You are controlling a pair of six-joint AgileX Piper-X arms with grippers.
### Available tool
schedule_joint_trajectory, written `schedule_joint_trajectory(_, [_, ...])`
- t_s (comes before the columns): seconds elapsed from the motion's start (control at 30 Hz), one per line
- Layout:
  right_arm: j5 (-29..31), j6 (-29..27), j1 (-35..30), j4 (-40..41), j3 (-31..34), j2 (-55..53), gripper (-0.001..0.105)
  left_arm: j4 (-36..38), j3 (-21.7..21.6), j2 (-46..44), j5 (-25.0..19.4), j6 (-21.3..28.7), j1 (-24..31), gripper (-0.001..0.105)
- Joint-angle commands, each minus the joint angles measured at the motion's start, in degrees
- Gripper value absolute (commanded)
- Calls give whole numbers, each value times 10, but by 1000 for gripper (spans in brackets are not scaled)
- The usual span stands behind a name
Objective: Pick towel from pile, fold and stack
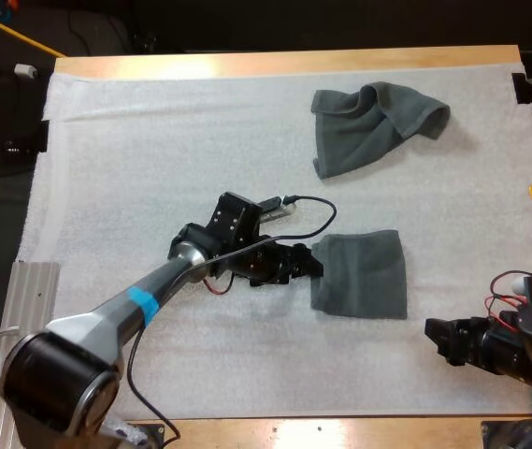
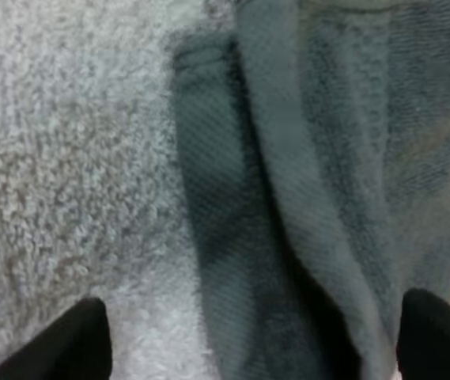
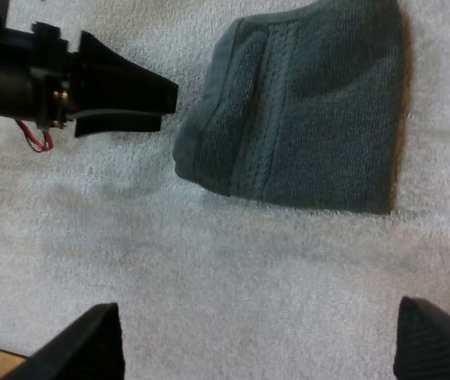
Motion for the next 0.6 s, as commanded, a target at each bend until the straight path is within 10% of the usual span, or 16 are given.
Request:
schedule_joint_trajectory(0.0, [2,-7,2,2,-3,-3,68,-3,-6,3,6,-3,-3,71])
schedule_joint_trajectory(0.57, [15,-7,2,2,-3,-3,68,-17,-16,40,-19,-24,-67,71])
